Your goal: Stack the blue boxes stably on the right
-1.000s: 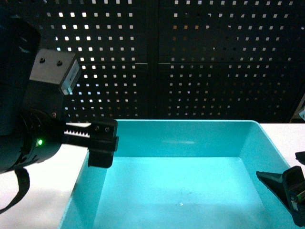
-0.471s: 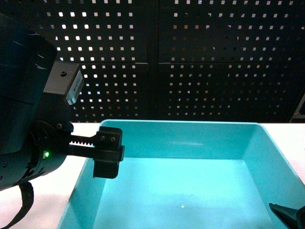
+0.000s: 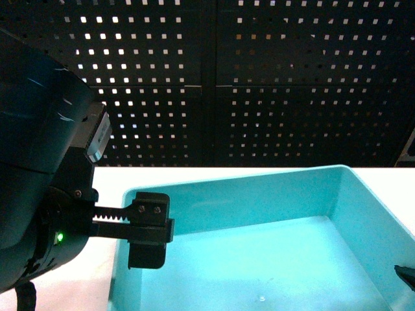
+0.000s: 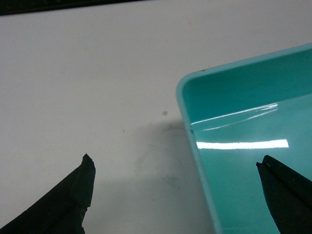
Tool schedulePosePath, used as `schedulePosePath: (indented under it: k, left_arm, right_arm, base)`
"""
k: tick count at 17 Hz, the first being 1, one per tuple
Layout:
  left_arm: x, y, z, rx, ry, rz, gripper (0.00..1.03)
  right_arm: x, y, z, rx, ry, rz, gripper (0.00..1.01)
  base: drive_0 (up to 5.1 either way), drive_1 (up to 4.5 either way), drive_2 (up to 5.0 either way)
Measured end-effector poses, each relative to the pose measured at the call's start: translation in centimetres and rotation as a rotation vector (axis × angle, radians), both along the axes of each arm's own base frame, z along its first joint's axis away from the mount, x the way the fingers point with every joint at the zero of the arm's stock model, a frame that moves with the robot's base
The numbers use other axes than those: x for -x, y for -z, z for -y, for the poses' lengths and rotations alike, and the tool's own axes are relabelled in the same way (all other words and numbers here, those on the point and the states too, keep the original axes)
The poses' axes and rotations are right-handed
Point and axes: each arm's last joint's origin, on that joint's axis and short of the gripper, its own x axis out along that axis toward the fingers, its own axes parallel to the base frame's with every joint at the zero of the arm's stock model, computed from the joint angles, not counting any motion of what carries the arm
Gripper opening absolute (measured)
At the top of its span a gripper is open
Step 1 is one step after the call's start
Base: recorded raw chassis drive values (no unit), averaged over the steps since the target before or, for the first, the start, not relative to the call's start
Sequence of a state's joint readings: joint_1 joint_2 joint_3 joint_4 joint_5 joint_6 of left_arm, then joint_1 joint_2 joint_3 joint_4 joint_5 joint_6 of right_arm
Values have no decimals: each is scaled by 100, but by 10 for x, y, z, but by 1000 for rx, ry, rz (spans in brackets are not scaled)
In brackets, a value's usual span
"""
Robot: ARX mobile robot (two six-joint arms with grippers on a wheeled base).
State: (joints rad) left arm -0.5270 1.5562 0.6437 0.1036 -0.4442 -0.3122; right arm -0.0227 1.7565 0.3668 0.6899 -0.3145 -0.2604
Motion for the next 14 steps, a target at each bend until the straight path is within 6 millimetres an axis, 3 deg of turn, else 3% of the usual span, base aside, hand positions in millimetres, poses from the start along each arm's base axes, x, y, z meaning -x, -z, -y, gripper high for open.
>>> schedulePosePath:
  k: [10, 14]
  left_arm:
    - [26, 3, 28, 127, -113, -124, 98]
    - [34, 15, 35, 169, -137, -163, 98]
  right_arm:
    - [18, 5, 5, -39, 37, 13, 7]
    - [24, 7, 7, -45, 41, 17, 7]
  base:
    - [0, 0, 0]
    - [0, 0, 0]
